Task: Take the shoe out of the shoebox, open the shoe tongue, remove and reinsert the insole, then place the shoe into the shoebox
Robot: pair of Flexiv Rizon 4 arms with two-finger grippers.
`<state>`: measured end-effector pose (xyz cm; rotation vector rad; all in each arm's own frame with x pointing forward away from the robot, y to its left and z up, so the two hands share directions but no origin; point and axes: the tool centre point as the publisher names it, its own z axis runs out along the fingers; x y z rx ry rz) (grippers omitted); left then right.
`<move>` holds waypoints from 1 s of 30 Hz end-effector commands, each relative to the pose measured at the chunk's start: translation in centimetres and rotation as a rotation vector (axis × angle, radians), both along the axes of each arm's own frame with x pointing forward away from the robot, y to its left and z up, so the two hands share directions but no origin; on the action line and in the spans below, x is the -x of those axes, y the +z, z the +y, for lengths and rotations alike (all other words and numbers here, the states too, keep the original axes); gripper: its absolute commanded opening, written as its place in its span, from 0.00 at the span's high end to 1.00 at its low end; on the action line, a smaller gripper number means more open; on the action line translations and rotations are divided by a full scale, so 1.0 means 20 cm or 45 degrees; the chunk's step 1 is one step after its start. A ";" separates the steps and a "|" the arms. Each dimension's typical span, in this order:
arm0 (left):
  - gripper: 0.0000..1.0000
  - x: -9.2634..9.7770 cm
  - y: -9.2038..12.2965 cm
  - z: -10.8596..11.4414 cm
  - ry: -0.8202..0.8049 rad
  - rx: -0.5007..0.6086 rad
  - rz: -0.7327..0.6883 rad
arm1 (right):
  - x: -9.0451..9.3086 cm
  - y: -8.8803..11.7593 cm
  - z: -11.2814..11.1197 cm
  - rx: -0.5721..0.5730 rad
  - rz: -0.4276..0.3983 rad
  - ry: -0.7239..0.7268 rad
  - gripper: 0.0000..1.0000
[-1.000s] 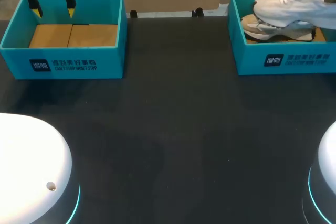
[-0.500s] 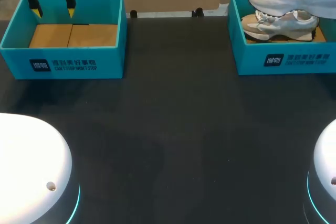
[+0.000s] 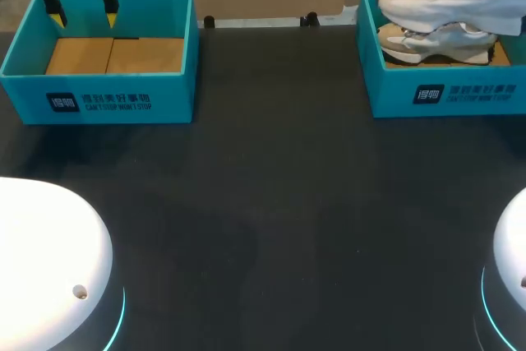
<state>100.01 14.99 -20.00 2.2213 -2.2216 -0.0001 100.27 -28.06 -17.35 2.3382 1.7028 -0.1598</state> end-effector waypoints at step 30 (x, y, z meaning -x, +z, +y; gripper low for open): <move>0.00 0.00 0.00 0.00 0.000 0.000 0.000 | 1.08 -0.07 1.10 0.057 -0.068 0.078 1.00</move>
